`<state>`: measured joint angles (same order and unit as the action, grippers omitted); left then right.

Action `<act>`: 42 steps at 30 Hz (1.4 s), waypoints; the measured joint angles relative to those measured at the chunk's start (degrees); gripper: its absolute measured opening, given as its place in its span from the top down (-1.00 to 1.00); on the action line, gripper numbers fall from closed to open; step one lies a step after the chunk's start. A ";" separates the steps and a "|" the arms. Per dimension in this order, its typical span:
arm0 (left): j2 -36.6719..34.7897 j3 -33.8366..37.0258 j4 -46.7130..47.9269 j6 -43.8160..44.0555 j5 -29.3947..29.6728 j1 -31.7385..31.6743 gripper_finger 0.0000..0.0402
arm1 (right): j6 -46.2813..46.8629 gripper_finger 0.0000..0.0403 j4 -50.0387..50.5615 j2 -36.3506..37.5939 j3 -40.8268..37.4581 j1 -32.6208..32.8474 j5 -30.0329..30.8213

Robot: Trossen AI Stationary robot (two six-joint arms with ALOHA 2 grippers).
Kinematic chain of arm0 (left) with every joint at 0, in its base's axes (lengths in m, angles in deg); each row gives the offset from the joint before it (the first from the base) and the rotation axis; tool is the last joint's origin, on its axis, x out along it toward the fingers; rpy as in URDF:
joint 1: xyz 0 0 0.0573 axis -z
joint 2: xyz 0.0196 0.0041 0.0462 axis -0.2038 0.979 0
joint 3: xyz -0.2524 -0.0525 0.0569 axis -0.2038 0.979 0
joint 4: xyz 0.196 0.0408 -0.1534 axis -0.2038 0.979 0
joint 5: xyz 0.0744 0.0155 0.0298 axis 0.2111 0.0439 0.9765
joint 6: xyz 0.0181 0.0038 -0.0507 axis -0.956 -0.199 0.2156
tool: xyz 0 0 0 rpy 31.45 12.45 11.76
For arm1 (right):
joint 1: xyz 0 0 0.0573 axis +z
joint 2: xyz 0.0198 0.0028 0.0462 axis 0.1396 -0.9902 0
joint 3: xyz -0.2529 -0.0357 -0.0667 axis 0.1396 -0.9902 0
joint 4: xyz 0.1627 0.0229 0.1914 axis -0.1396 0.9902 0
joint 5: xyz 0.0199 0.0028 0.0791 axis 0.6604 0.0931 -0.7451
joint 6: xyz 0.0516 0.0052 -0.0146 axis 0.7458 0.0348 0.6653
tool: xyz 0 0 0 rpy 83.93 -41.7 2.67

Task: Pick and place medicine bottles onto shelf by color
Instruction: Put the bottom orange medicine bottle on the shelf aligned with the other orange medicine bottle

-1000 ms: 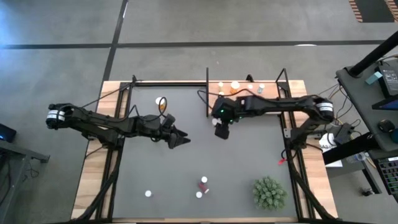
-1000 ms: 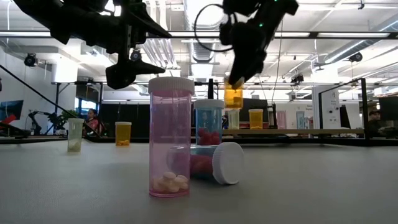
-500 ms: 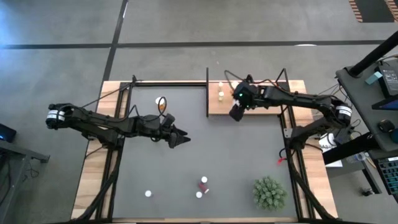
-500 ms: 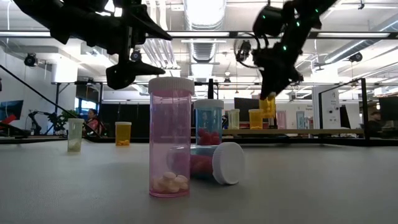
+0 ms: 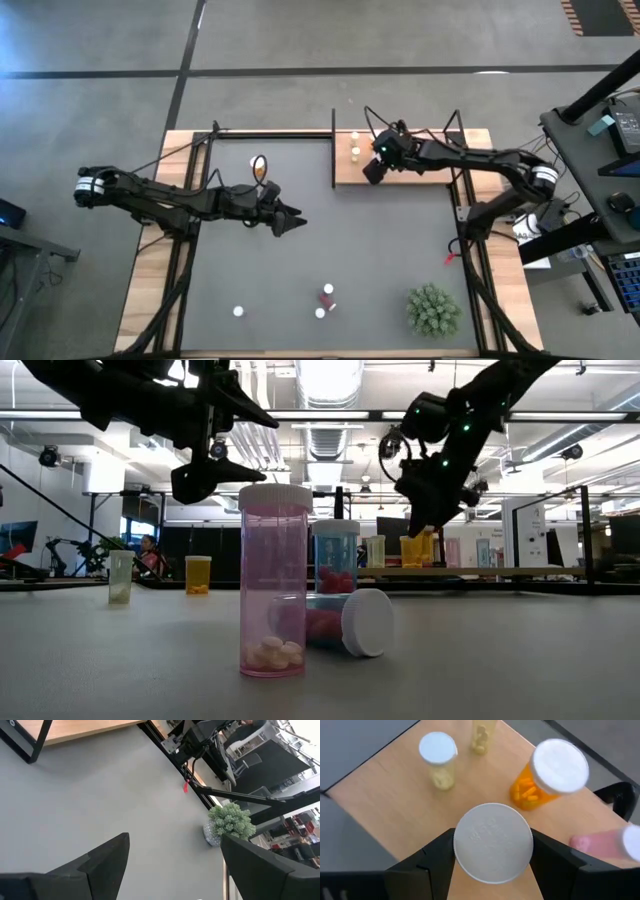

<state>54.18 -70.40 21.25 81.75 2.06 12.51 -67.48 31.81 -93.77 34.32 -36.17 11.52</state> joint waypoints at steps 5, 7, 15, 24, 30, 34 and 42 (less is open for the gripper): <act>0.00 -0.06 0.01 0.31 0.24 0.00 -0.48 | -0.02 -0.08 -0.31 -4.16 2.92 -1.26 -0.03; 0.00 -0.15 -0.03 0.31 0.28 0.00 -0.48 | -0.02 -0.08 -0.36 -5.50 4.05 -1.94 0.02; 0.00 -0.15 -0.02 0.34 0.31 0.00 -0.48 | 0.14 -0.08 1.57 -7.33 7.10 -4.46 -0.51; 0.00 -0.15 -0.02 0.35 1.51 0.00 -0.48 | 0.59 -0.08 5.49 -6.76 7.23 -5.07 -0.58; 0.00 -0.15 -0.02 0.35 1.53 -0.02 -0.48 | -0.02 -0.08 5.61 -6.76 7.23 -5.03 -0.92; 0.00 -0.17 0.00 0.35 1.53 -0.02 -0.48 | -0.02 -0.08 5.64 -6.76 7.23 -5.02 -2.52; 0.00 -0.20 0.00 0.38 1.51 -0.02 -0.48 | -0.99 -0.08 5.71 -6.76 7.23 -5.00 -2.65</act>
<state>54.18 -70.60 21.24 82.13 3.57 12.49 -68.46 37.53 -100.54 41.54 -41.17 8.87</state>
